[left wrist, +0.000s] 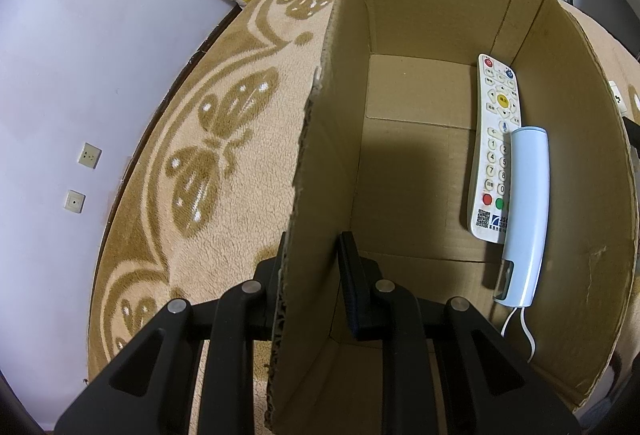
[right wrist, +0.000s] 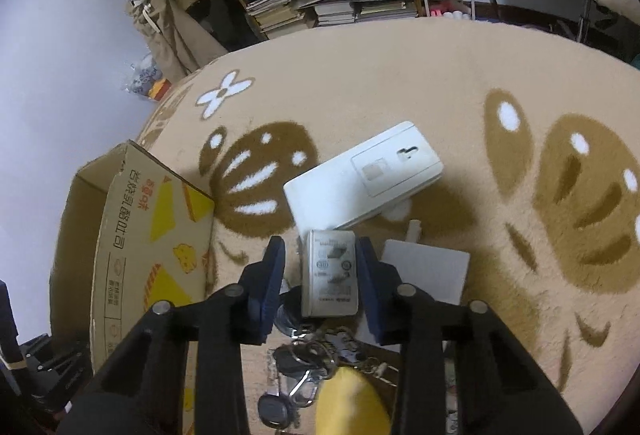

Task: Organize rigid objects
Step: 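Grasp the white plug adapter with the right gripper and lift it, then lower the white adapter into the box beside the power bank and release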

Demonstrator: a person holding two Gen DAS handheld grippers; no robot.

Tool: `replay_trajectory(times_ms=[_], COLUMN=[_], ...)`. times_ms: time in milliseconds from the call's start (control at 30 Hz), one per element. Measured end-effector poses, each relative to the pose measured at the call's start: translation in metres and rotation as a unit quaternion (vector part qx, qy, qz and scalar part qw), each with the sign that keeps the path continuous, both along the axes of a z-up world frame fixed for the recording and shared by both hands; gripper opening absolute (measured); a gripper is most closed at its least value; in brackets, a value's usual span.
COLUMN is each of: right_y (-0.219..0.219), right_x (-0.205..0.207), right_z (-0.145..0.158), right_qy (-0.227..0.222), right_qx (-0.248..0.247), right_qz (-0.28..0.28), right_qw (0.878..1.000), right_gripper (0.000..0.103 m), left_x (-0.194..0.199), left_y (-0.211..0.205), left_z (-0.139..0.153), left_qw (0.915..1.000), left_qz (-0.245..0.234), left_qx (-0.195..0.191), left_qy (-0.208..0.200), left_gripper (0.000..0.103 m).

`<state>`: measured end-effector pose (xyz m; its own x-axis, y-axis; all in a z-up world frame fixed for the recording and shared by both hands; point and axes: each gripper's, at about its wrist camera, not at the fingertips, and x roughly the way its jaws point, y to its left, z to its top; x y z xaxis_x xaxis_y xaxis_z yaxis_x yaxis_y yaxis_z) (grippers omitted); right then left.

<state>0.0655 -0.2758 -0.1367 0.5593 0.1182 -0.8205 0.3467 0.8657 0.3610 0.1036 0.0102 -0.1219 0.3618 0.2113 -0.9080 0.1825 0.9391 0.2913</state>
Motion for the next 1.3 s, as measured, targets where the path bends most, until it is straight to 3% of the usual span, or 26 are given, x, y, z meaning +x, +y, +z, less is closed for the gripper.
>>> replay_trajectory(times_ms=[133,500,833,1300], right_y=[0.004,0.026,0.048,0.096], right_x=[0.002,0.003,-0.009,-0.023], right_z=[-0.006,0.009,0.061,0.098], right_qy=[0.009,-0.008,-0.096,-0.188], right_qx=[-0.009,-0.071,-0.072,-0.095], right_qz=[0.0,0.004,0.019,0.054], right_qw=[1.0,0.997,0.993,0.976], right_gripper=[0.026,0.024,0.024,0.024], left_x=[0.0,0.0,0.0,0.0], left_y=[0.0,0.0,-0.001,0.0], left_z=[0.0,0.001,0.001,0.001], left_qw=[1.0,1.0,1.0,1.0], left_qz=[0.0,0.001,0.0,-0.001], left_qx=[0.0,0.0,0.003,0.0], left_qy=[0.0,-0.001,-0.002,-0.001], left_gripper=[0.02,0.02,0.02,0.02])
